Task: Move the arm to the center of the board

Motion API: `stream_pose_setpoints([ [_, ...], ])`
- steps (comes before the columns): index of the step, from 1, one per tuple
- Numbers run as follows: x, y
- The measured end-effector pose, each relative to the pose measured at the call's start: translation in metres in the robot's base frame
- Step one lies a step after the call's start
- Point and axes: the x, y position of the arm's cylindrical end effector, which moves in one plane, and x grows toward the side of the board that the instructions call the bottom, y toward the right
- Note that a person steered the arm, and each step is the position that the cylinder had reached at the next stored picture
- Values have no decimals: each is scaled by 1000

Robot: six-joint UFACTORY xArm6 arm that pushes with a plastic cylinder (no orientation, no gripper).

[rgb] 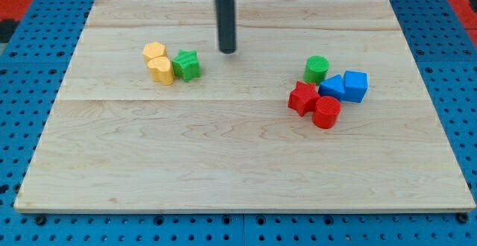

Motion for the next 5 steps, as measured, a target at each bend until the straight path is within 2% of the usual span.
stream_pose_setpoints([
  [2,32,16],
  [5,50,-30],
])
